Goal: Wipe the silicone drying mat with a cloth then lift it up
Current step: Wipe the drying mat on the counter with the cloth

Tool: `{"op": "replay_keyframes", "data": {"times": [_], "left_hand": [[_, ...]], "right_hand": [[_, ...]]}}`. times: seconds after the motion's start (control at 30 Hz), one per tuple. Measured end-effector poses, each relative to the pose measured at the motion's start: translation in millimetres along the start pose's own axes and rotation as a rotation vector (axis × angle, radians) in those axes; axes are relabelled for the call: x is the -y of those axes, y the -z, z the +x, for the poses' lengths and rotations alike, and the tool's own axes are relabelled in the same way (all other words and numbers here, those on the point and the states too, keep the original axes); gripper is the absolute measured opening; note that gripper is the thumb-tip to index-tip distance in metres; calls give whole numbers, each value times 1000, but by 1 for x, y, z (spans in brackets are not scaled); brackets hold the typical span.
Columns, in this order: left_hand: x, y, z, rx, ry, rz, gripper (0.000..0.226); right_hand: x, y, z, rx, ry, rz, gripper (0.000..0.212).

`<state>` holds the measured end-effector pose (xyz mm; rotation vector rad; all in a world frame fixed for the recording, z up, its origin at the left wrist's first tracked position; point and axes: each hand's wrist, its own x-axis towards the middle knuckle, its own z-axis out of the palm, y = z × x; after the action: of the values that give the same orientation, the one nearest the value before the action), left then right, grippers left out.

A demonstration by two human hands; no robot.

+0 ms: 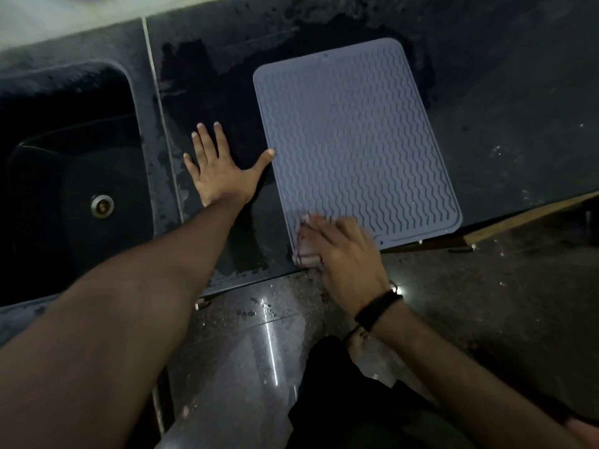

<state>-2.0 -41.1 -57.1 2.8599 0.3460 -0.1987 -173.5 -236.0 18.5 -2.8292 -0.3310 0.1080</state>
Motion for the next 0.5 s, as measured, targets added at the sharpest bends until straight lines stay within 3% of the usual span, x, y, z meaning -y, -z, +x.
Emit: {"op": "replay_keyframes", "data": {"times": [0.13,0.27,0.5], "left_hand": [[0,0,0,1,-4,9,128],[-1,0,0,-4,-3,20,128],[-1,1,-1,15,-4,14,128]], "right_hand": [[-8,13,67,-44,-46,-77,62],[-12,-5,105,119,-33,-148,62],[-5,-26,24,116,-42,-140,72]]}}
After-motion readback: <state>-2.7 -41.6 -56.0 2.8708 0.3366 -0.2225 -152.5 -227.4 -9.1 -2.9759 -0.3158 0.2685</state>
